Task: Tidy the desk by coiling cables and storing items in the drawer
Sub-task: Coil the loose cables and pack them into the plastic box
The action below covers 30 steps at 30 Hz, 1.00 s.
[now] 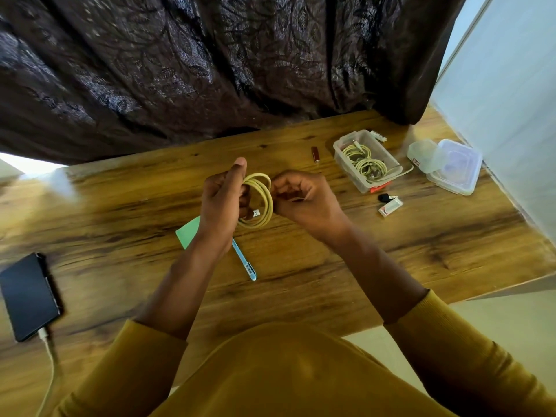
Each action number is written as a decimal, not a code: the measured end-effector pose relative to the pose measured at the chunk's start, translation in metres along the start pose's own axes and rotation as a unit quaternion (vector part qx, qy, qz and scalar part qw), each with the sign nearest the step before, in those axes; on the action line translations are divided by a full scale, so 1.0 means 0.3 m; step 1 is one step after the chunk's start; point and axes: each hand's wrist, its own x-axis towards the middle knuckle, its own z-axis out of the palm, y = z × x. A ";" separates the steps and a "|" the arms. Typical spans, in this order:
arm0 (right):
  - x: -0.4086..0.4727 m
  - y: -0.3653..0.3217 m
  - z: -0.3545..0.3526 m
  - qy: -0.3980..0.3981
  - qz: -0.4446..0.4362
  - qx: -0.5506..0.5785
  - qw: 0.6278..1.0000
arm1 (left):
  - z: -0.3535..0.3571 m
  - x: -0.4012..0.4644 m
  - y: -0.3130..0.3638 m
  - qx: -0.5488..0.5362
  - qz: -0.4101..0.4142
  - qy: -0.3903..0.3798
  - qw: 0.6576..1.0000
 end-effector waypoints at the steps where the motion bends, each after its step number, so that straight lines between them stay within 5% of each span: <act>1: -0.002 -0.005 0.004 -0.006 0.003 0.011 1.000 | -0.001 0.002 -0.002 0.010 0.006 0.011 1.000; 12: -0.011 -0.067 0.012 -0.032 0.121 0.115 0.985 | -0.008 -0.020 -0.022 0.103 0.075 0.012 0.992; 20: -0.020 -0.040 0.054 0.029 0.075 0.001 0.997 | -0.003 -0.014 -0.027 0.099 0.036 0.033 0.994; 30: -0.014 -0.042 0.048 0.029 0.059 -0.004 0.998 | 0.013 -0.024 -0.029 0.088 0.053 0.049 0.994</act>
